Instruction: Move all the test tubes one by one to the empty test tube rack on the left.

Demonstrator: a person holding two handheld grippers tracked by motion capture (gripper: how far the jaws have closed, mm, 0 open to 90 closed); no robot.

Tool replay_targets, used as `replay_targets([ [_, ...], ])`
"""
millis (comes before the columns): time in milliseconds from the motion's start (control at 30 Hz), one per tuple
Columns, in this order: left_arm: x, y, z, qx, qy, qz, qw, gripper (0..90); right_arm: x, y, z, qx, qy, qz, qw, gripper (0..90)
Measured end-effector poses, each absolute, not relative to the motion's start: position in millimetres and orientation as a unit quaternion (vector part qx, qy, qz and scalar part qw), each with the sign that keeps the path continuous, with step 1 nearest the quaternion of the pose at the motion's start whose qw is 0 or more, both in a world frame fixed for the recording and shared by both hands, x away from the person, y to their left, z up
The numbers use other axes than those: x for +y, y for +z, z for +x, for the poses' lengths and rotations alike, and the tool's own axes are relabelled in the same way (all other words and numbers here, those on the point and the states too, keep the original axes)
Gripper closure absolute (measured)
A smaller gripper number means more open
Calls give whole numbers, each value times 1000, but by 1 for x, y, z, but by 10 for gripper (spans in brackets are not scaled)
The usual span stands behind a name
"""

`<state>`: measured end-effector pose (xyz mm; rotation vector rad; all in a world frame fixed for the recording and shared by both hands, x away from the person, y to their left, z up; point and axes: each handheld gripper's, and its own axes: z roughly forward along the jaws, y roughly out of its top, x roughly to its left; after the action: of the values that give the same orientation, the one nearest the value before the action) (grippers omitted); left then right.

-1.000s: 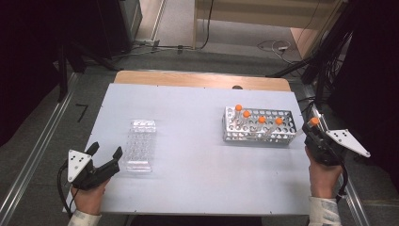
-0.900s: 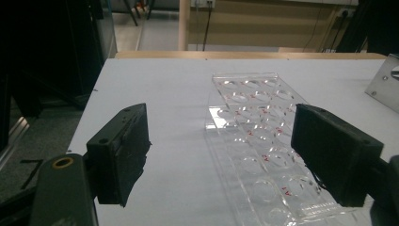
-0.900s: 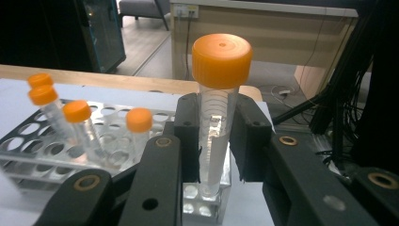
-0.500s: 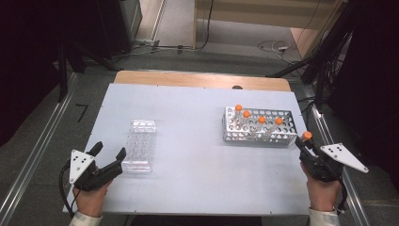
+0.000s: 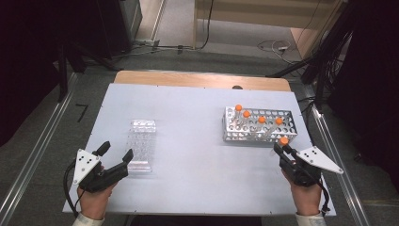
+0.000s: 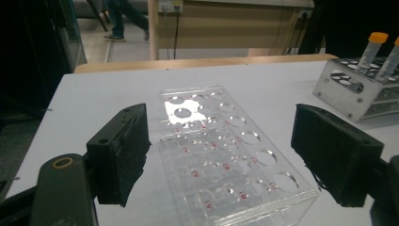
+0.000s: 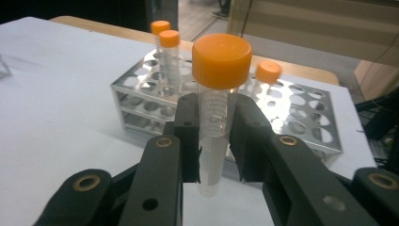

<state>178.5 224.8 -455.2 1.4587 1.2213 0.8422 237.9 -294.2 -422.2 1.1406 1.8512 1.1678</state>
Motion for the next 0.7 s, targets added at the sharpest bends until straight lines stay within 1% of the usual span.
replay_targets([
  [267, 211, -447, 181, 490, 339, 616, 516, 199, -274, -427, 239, 726, 450, 418, 309, 717],
  [500, 197, -445, 183, 474, 330, 631, 518, 199, -250, -441, 241, 750, 445, 398, 285, 717],
  [700, 189, -445, 184, 465, 323, 639, 520, 199, -233, -443, 241, 762, 451, 380, 269, 717],
])
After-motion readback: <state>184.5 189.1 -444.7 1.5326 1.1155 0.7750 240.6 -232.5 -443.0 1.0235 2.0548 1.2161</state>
